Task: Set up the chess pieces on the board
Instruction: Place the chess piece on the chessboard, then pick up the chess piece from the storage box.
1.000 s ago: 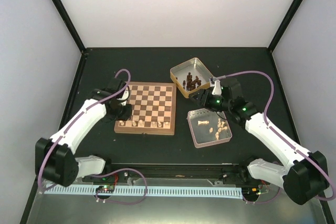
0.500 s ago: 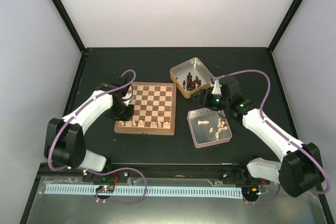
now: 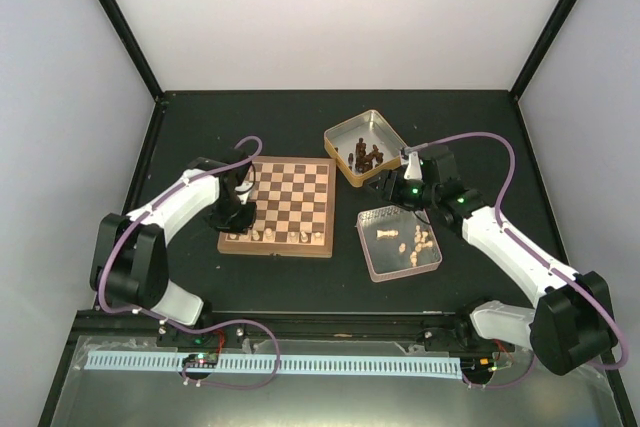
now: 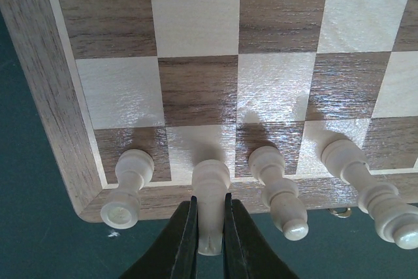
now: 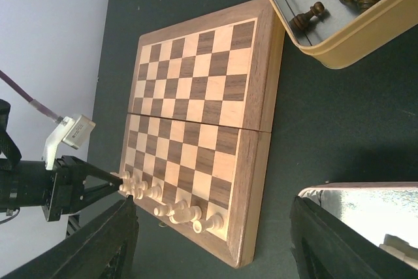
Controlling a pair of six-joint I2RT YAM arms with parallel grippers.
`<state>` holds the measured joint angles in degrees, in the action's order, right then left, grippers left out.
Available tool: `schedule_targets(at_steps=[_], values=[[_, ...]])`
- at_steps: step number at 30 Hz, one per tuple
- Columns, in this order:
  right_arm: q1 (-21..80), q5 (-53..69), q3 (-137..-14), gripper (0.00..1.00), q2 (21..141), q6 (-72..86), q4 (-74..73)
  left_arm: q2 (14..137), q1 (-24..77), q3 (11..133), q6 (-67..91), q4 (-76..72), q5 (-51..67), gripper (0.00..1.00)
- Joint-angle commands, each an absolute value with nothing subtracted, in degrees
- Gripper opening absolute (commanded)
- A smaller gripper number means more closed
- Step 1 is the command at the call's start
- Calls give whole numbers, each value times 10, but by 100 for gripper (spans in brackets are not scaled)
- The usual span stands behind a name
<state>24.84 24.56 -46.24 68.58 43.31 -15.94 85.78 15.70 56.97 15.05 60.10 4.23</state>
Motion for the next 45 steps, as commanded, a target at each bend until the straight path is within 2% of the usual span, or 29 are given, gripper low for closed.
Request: schedule_targets(at_steps=[1, 8, 17, 22, 29, 33, 38, 45], values=[[244, 250, -473, 64, 681, 419, -160, 867, 153, 589, 151, 614, 35, 6], [243, 257, -469, 64, 681, 419, -157, 868, 153, 589, 149, 613, 41, 13], [243, 257, -464, 64, 676, 418, -157, 865, 154, 591, 154, 610, 32, 15], [243, 260, -466, 64, 675, 416, -161, 863, 154, 592, 154, 609, 33, 21], [243, 259, -466, 64, 667, 418, -167, 850, 154, 593, 156, 610, 28, 21], [243, 235, -474, 64, 665, 382, -210, 812, 154, 611, 161, 620, 31, 21], [245, 142, -472, 62, 684, 281, -321, 721, 154, 641, 179, 600, 43, 25], [279, 39, -435, 55, 710, 249, -373, 589, 154, 598, 215, 437, 141, 34]])
